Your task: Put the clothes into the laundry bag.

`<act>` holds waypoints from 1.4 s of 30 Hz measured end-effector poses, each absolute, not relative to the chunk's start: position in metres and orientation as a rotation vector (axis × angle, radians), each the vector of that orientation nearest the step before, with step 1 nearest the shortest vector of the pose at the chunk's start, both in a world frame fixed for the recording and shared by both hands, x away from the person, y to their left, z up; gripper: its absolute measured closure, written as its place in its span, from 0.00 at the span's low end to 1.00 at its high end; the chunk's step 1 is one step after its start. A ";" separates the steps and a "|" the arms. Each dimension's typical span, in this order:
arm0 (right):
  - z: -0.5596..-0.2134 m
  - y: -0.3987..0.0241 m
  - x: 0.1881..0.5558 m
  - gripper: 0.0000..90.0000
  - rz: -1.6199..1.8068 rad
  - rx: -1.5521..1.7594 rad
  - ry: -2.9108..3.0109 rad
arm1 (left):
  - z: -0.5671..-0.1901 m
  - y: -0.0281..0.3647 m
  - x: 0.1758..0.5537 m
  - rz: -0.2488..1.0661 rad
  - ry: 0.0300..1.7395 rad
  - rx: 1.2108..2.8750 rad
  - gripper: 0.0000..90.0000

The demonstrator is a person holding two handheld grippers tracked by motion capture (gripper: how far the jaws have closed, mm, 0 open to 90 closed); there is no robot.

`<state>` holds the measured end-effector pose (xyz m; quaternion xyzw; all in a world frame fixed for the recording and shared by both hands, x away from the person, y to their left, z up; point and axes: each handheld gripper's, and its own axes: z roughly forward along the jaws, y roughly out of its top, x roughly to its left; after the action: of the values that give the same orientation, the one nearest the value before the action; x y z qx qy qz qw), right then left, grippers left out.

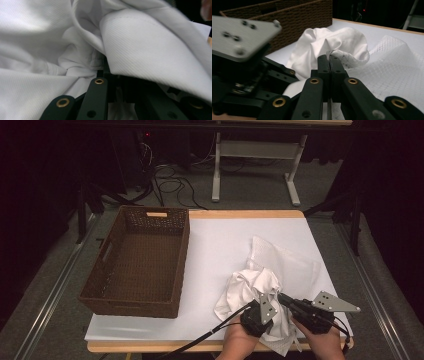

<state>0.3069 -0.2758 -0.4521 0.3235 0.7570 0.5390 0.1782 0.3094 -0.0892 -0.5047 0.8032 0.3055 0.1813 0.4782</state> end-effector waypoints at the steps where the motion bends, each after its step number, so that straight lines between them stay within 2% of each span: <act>1: -0.451 -0.276 0.306 1.00 1.534 0.910 2.141 | -0.506 -0.090 0.310 0.433 0.746 1.962 0.93; 5: -0.448 -0.276 0.300 1.00 1.539 0.880 2.144 | -0.507 -0.091 0.310 0.424 0.759 1.950 0.92; 6: -0.449 -0.276 0.300 1.00 1.532 0.875 2.143 | -0.506 -0.089 0.310 0.406 0.761 1.937 0.85; 7: -0.449 -0.276 0.301 1.00 1.524 0.873 2.139 | -0.505 -0.088 0.310 0.380 0.761 1.923 0.85; 10: -0.450 -0.279 0.302 1.00 1.521 0.893 2.135 | -0.499 -0.079 0.307 0.335 0.760 1.884 0.66; 15: -0.452 -0.281 0.302 1.00 1.514 0.899 2.134 | -0.491 -0.060 0.294 0.376 0.745 1.861 0.52; 20: -0.451 -0.280 0.302 1.00 1.503 0.905 2.131 | -0.492 -0.038 0.285 0.387 0.757 1.841 0.44; 30: -0.452 -0.281 0.302 1.00 1.493 0.907 2.124 | -0.489 0.015 0.289 0.417 0.874 1.749 0.43; 33: -0.452 -0.281 0.302 1.00 1.493 0.906 2.125 | -0.487 0.025 0.301 0.437 0.932 1.709 0.39; 38: -0.452 -0.280 0.303 1.00 1.487 0.899 2.132 | -0.491 0.024 0.335 0.393 1.010 1.705 0.22; 42: -0.452 -0.279 0.302 1.00 1.487 0.905 2.134 | -0.498 0.017 0.359 0.377 1.059 1.723 0.19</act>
<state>0.3025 -0.2794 -0.4523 0.3224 0.7604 0.5299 0.1924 0.3593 0.0173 -0.4985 0.7173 0.4409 0.1569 0.5162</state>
